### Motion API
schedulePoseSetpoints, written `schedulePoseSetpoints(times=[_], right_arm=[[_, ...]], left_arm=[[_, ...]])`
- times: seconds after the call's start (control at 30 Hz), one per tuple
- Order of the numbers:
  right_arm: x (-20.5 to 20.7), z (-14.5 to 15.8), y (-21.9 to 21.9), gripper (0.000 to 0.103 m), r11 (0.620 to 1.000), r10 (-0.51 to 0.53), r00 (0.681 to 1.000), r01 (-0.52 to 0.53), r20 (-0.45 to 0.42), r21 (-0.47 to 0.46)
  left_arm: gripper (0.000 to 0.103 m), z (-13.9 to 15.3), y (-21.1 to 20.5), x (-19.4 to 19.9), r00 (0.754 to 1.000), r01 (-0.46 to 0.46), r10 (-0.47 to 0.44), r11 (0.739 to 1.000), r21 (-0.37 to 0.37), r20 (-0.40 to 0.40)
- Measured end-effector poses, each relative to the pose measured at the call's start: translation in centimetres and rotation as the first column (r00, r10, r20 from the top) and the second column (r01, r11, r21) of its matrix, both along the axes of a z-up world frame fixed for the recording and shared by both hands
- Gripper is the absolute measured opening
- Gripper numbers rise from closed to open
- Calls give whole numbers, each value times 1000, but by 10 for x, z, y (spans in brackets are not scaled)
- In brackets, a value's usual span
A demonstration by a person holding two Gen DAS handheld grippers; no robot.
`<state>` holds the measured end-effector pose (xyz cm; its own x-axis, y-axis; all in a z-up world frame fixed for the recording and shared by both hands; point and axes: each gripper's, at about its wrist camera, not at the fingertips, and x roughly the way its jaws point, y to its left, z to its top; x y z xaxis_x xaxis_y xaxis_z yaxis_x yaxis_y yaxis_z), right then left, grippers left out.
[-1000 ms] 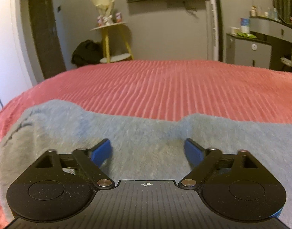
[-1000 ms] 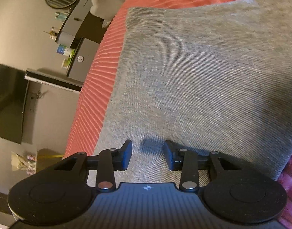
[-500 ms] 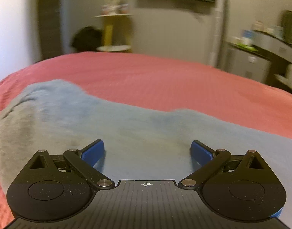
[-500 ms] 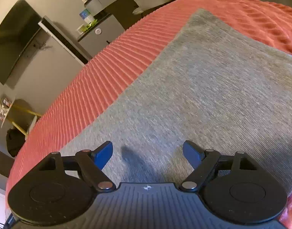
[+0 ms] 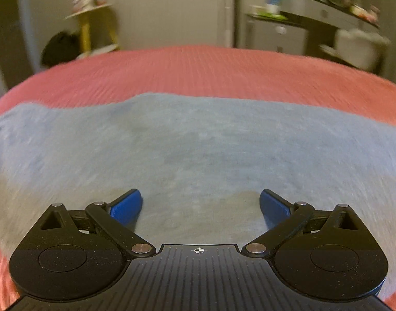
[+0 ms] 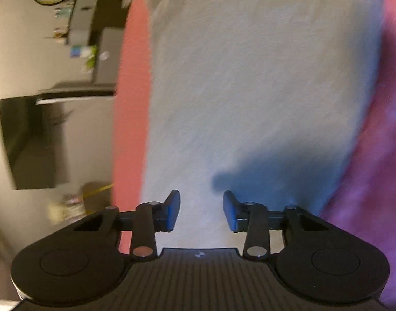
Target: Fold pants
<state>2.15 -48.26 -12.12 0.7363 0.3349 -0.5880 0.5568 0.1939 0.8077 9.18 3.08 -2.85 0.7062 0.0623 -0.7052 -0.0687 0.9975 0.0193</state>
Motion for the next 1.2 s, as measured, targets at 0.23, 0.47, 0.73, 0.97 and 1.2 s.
schedulePoseSetpoints(times=[0.23, 0.47, 0.73, 0.97, 1.2], right_arm=[[-101, 30, -65, 17, 919, -270, 962, 267, 32, -291], [-121, 13, -88, 22, 921, -302, 953, 294, 10, -256], [-98, 18, -85, 25, 916, -284, 958, 283, 39, -285], [-111, 36, -79, 25, 895, -257, 951, 302, 174, -328], [-98, 25, -87, 31, 915, -241, 953, 286, 184, -283]], left_arm=[[102, -3, 35, 3, 970, -242, 243, 969, -55, -5], [103, -2, 37, 5, 965, -261, 262, 964, -39, -1], [102, -1, 37, 6, 965, -262, 262, 963, -57, -6], [103, -2, 35, 7, 965, -262, 263, 964, -50, 1], [103, -3, 34, 7, 965, -260, 261, 965, -44, 4]])
